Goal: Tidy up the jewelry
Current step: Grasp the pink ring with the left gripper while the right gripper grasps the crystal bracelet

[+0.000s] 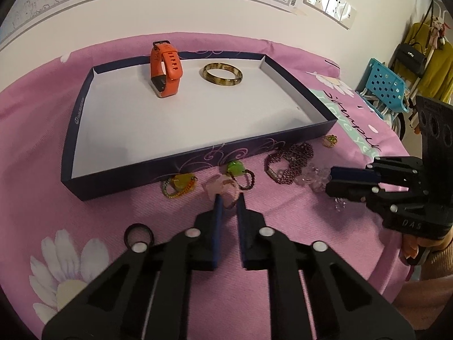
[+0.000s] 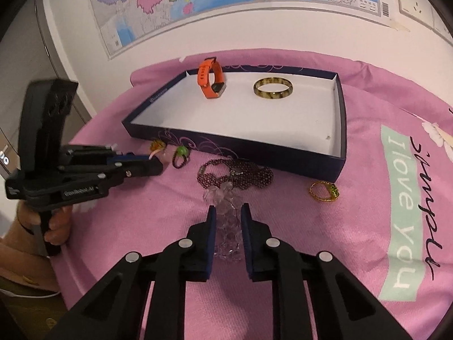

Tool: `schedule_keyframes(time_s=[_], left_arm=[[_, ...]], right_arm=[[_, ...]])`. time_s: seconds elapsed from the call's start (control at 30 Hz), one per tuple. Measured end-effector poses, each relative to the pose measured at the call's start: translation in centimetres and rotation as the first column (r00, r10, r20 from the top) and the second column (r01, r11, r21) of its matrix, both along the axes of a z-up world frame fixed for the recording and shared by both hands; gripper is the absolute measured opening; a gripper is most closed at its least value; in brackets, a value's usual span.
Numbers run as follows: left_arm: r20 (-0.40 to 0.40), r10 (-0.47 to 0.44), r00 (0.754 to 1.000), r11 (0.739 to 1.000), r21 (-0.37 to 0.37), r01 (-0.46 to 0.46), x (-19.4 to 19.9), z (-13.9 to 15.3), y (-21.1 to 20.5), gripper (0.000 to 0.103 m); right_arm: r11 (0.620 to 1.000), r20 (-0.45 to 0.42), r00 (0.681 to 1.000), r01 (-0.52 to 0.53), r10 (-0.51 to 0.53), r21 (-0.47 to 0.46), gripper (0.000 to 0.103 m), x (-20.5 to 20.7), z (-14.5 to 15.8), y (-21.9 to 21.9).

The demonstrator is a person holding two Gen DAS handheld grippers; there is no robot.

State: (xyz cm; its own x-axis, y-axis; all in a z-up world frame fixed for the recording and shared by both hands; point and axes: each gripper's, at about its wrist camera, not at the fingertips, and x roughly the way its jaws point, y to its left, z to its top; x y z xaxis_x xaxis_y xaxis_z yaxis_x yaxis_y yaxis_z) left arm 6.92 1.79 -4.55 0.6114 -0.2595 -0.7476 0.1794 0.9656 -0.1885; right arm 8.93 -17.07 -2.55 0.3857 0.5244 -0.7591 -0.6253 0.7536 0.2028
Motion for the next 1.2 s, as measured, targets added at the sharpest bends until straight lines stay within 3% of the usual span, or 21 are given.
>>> schedule_keyframes(time_s=[0.13, 0.2, 0.3, 0.4, 0.5, 0.63, 0.77, 0.83, 1.0, 1.07, 1.2], left_arm=[[0.003, -0.007, 1.0, 1.0, -0.008, 0.007, -0.6, 0.1, 0.0, 0.009], [0.003, -0.009, 1.0, 1.0, -0.015, 0.009, -0.8, 0.2, 0.1, 0.009], [0.01, -0.008, 1.0, 1.0, -0.003, 0.008, -0.9, 0.3, 0.1, 0.009], [0.012, -0.007, 1.0, 1.0, 0.0, 0.007, -0.9, 0.3, 0.1, 0.013], [0.014, -0.002, 1.0, 1.0, 0.014, 0.002, -0.9, 0.3, 0.0, 0.024], [0.011, 0.003, 1.0, 1.0, 0.011, -0.003, -0.6, 0.2, 0.1, 0.026], [0.009, 0.001, 1.0, 1.0, 0.008, -0.001, -0.4, 0.1, 0.2, 0.023], [0.005, -0.003, 1.0, 1.0, 0.003, 0.003, -0.4, 0.1, 0.2, 0.016], [0.008, -0.013, 1.0, 1.0, 0.009, 0.013, -0.7, 0.1, 0.0, 0.007], [0.01, -0.017, 1.0, 1.0, 0.001, 0.017, -0.7, 0.2, 0.0, 0.005], [0.011, -0.019, 1.0, 1.0, -0.023, 0.019, -0.9, 0.3, 0.3, 0.004]], right_arm=[[1.0, -0.008, 1.0, 0.005, -0.005, 0.024, 0.0, 0.1, 0.4, -0.6], [0.998, -0.034, 0.999, 0.01, -0.008, 0.056, 0.005, 0.3, 0.4, -0.9], [0.998, -0.016, 1.0, 0.01, -0.009, 0.058, 0.04, 0.1, 0.6, -0.5], [0.999, -0.014, 1.0, -0.005, 0.006, 0.049, 0.043, 0.2, 0.4, 0.4], [1.0, -0.025, 1.0, 0.005, -0.004, 0.027, 0.043, 0.8, -0.2, 0.9], [0.998, -0.06, 0.998, 0.012, -0.009, 0.059, 0.044, 1.5, -0.7, 0.7], [0.998, -0.073, 0.997, -0.002, 0.007, 0.068, 0.03, 1.5, -0.7, 0.4], [0.998, -0.076, 0.997, -0.009, 0.015, 0.069, 0.021, 1.4, -0.8, 0.3], [0.996, -0.068, 0.998, -0.012, 0.018, 0.087, 0.014, 1.2, -0.4, -0.1], [0.996, -0.068, 0.998, -0.013, 0.019, 0.094, 0.007, 1.2, -0.2, -0.2], [0.995, -0.069, 0.998, -0.007, 0.014, 0.099, 0.007, 1.1, 0.0, -0.5]])
